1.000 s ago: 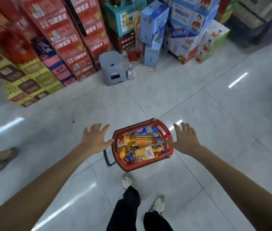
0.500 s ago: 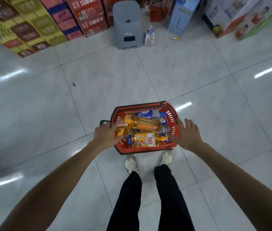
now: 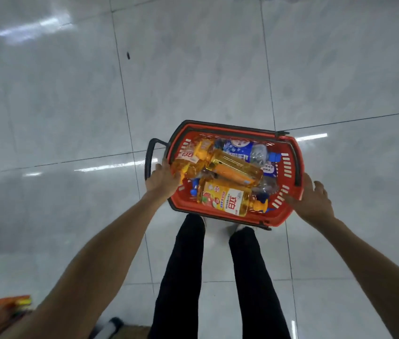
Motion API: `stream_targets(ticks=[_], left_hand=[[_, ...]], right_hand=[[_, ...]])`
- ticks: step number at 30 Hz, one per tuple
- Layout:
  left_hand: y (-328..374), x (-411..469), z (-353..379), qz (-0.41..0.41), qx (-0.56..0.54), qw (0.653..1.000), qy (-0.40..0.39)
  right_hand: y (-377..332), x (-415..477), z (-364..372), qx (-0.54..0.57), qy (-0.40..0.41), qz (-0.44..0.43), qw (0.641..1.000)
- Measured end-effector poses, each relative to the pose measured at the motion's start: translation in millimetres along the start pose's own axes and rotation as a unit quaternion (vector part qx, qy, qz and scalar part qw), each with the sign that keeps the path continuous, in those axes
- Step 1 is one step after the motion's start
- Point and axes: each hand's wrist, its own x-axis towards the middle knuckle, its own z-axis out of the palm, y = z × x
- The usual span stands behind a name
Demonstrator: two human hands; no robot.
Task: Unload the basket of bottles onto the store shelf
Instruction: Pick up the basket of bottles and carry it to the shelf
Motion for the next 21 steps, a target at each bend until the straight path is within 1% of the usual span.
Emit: stream_targets(ticks=[3,6,9,12,14,17,19,21], left_hand=[[-2.5,23.0,18.1,-0.031,-0.053,0.998,0.032],[-6.0,45.8,33.6,-0.06,-0.159,0.985,0.029],[-8.8,65.7,40.2,-0.12,-0.262,0.958,0.006],[-15.1,84.8,44.5,-0.145,-0.307,0.941,-0.016],[-22.0,94.9,48.4,-0.141,-0.32,0.936,-0.028],[-28.0,104.3,49.2,-0.122,-0.308,0.943,-0.034],[-27.2,107.5,46.1,-0.108,-0.297,0.948,-0.045],[-23.7,109.5,38.8,-0.113,-0.294,0.947,-0.065]], right_hand=[[8.3,35.0,19.5,0.07,-0.009,0.015,0.997],[-14.8,46.9,25.2,0.13,-0.012,0.039,0.991],[-31.0,63.2,34.9,0.172,0.019,0.115,0.978],[-25.3,82.2,42.2,0.192,0.058,0.173,0.964],[-22.6,89.4,41.1,0.189,0.064,0.183,0.963],[-16.8,96.4,32.6,0.136,0.041,0.173,0.975],[-7.9,104.6,27.3,0.095,0.01,0.165,0.982],[-5.0,111.6,22.8,0.078,-0.022,0.161,0.984]])
